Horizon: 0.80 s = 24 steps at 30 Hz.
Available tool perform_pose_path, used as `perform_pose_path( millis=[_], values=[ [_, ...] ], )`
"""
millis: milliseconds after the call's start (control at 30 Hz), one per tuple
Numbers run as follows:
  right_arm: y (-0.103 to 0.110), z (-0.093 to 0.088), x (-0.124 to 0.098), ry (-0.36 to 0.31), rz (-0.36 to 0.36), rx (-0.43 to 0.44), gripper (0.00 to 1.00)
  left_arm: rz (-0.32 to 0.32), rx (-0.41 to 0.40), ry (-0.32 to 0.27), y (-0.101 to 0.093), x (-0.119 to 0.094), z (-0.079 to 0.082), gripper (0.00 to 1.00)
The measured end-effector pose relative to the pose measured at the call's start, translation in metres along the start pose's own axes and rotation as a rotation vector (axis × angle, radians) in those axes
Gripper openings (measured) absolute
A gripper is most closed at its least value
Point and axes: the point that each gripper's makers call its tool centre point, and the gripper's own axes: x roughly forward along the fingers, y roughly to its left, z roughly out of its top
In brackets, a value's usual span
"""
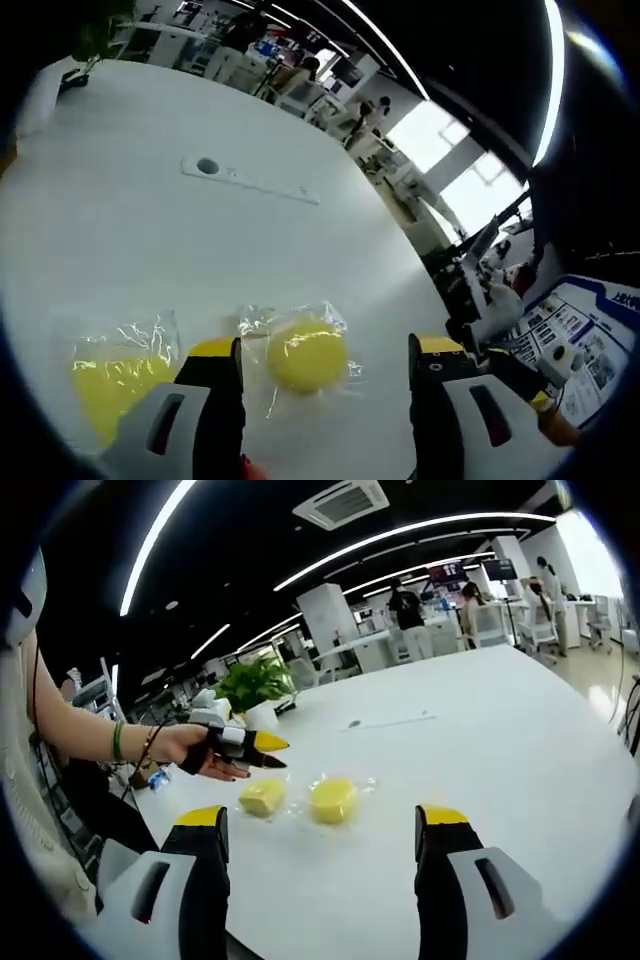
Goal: Compare the silicone blocks by pressing each to a similar depth, holding the contact briefly, and releasing to observe deformation and rebound differences across the visible hardness samples.
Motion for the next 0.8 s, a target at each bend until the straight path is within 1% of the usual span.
perform_pose_path(
  millis=[67,200,233,300,400,533,633,733,767,800],
  values=[
    [-0.001,-0.001,0.002,0.002,0.002,0.007,0.72,0.014,-0.017,0.008,0.008,0.008,-0.003,0.67],
    [-0.001,-0.002,0.006,-0.001,0.019,0.030,0.72,0.030,-0.013,0.032,0.018,0.022,-0.010,0.67],
    [-0.002,-0.004,0.008,0.004,0.018,0.029,0.72,0.033,-0.022,0.036,0.022,0.026,-0.012,0.66],
    [-0.004,-0.007,0.010,0.018,0.017,0.029,0.72,0.024,-0.053,0.030,0.024,0.032,-0.013,0.65],
    [-0.008,-0.011,0.012,0.035,0.011,0.027,0.71,0.033,-0.102,0.016,0.032,0.040,-0.014,0.63],
    [-0.013,-0.012,0.014,0.042,0.004,0.031,0.71,0.034,-0.182,-0.015,0.040,0.052,-0.013,0.55],
    [-0.016,-0.014,0.014,0.051,-0.004,0.034,0.71,0.039,-0.270,-0.056,0.048,0.058,-0.012,0.50],
    [-0.017,-0.013,0.014,0.053,-0.006,0.032,0.70,0.048,-0.359,-0.087,0.056,0.061,-0.014,0.41],
    [-0.018,-0.013,0.014,0.054,-0.007,0.031,0.70,0.043,-0.374,-0.099,0.057,0.062,-0.013,0.36],
    [-0.019,-0.013,0.014,0.061,-0.010,0.029,0.70,0.049,-0.374,-0.098,0.060,0.062,-0.016,0.33]
  ],
)
